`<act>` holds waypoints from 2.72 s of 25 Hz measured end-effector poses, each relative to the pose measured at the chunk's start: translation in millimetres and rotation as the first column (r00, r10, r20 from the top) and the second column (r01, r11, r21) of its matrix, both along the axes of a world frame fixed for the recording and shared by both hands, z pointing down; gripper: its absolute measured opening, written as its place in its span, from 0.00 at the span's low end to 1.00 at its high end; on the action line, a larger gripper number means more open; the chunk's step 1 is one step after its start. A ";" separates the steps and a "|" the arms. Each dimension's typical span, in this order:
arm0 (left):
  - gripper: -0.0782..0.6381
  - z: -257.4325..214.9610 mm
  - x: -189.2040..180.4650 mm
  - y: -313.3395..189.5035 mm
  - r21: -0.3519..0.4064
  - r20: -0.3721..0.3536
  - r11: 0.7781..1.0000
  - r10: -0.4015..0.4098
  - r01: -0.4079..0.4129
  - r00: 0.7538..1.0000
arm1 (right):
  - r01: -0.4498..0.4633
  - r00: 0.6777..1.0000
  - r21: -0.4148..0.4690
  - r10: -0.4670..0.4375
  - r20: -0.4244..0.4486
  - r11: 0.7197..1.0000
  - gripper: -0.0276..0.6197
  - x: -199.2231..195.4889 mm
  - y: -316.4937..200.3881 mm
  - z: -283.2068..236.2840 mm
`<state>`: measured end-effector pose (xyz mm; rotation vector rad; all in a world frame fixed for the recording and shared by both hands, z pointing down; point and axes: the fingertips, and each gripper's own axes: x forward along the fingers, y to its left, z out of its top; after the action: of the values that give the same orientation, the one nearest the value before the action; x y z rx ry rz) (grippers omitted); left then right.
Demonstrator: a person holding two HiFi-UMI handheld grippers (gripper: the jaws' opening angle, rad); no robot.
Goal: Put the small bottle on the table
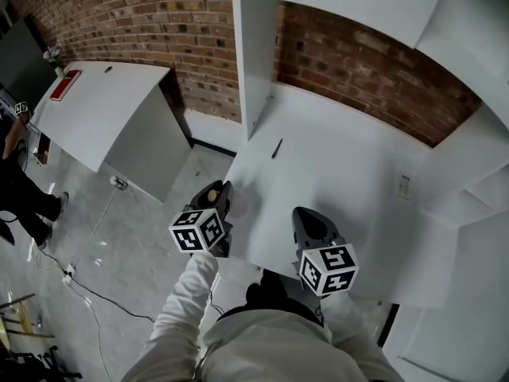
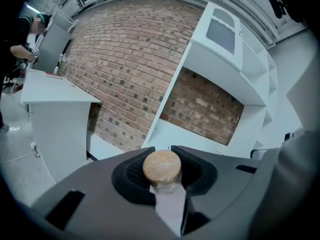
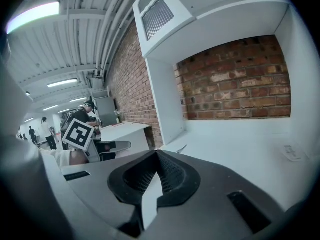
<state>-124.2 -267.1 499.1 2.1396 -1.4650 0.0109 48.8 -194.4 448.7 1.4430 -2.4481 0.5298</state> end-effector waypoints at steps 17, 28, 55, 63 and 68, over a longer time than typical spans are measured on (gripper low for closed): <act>0.26 25.4 63.1 -97.0 0.016 0.355 0.983 0.165 -0.182 0.920 | -0.026 1.000 -0.030 0.026 0.005 0.999 0.09 26.6 -44.0 13.1; 0.26 38.9 75.5 -134.6 -0.014 0.446 0.986 0.157 -0.169 0.881 | -0.032 0.999 -0.048 0.032 0.008 0.998 0.09 33.8 -50.4 17.6; 0.27 60.4 93.3 -179.4 0.008 0.559 0.982 0.151 -0.187 0.815 | -0.044 0.999 -0.063 0.044 -0.006 0.997 0.09 39.8 -64.5 22.9; 0.28 60.4 98.3 -185.2 -0.002 0.541 0.975 0.187 -0.221 0.820 | -0.043 0.999 -0.075 0.043 -0.004 0.996 0.09 39.4 -64.4 25.7; 0.34 62.3 97.0 -186.1 -0.009 0.534 0.973 0.199 -0.229 0.822 | -0.035 0.999 -0.081 0.035 -0.003 0.996 0.09 35.5 -62.8 28.7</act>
<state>-27.2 -453.2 561.3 2.4602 -1.5049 0.7124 84.3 -257.3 477.4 1.4552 -2.3754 0.6277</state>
